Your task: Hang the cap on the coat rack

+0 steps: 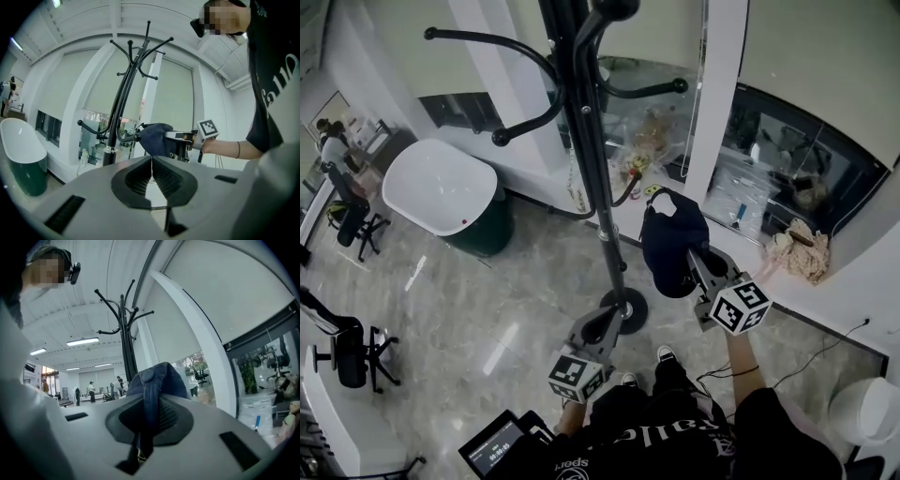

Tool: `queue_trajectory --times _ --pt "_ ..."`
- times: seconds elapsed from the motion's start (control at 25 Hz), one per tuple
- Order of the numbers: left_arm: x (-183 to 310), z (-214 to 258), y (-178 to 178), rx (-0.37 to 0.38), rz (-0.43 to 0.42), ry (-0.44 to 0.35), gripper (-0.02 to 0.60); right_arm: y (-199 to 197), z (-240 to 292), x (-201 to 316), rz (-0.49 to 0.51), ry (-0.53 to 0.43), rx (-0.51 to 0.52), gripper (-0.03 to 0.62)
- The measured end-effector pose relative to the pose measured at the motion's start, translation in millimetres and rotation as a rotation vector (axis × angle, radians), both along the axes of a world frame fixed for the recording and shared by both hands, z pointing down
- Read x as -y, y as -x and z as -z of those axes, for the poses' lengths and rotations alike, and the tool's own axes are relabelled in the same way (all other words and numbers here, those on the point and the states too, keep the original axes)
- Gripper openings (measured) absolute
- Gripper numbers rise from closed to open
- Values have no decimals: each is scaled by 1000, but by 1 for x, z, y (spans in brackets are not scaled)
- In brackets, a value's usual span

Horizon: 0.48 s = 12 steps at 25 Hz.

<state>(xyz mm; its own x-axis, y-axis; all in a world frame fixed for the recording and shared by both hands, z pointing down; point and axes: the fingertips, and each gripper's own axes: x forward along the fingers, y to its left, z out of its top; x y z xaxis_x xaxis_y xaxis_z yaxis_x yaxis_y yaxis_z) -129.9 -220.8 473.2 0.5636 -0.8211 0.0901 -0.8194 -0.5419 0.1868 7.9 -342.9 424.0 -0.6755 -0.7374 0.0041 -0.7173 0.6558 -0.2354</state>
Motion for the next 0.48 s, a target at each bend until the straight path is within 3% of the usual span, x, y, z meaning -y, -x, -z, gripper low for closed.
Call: queue_trajectory --times 0.48 --pt "43 8 0 -6 250 6 4 19 -13 111 190 79 27 31"
